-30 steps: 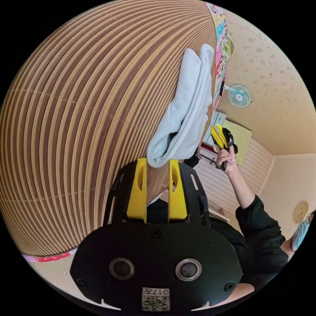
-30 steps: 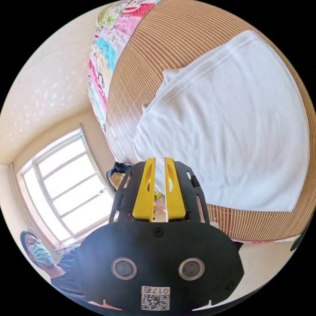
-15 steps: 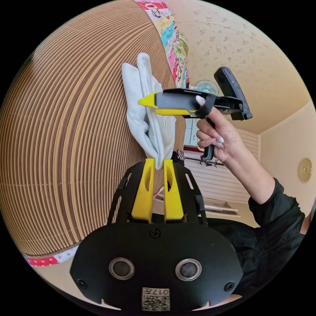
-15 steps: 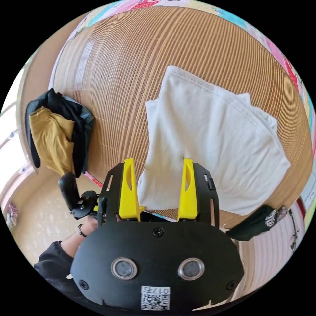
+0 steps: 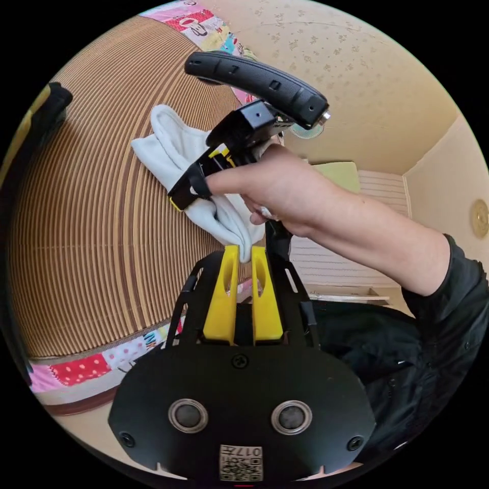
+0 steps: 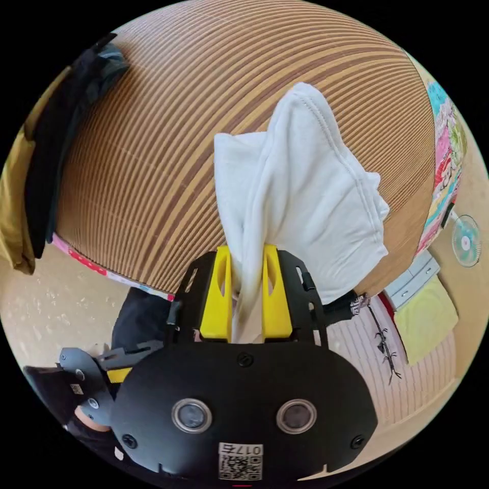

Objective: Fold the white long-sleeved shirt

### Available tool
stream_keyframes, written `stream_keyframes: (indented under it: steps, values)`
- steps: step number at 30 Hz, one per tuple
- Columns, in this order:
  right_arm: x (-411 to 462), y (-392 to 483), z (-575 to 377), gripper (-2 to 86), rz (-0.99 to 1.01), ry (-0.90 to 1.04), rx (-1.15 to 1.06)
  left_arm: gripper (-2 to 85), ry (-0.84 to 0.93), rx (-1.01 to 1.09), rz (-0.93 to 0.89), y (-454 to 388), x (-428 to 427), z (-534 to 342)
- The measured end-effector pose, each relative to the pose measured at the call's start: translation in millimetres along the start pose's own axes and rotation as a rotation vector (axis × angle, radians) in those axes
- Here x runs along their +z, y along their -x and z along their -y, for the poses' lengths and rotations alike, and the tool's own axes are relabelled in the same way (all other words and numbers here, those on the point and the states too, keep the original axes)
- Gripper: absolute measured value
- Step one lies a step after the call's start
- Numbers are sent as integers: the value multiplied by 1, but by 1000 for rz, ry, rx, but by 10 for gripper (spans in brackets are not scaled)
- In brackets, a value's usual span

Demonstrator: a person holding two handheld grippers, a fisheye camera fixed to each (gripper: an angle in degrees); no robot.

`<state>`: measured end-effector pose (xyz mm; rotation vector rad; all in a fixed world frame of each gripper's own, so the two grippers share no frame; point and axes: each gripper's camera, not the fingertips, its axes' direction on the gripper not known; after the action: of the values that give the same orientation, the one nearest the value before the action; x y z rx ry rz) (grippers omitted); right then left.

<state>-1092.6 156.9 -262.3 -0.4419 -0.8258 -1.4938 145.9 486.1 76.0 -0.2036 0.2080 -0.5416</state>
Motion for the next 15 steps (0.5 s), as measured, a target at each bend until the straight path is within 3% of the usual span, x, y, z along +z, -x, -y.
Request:
stream_keyframes:
  steps: [4,9,15]
  values:
    - [-12,-9,-42,88,352,-208,-123,60,43,87,11,-12,-43,-22]
    - [4,-76,-114,85,781,-527,-256,103,-32,69,-172,-15,-99,-28]
    - [106,-216,-209,83,1188,-861,-229,114,-45,1,-122,-9,-77,19]
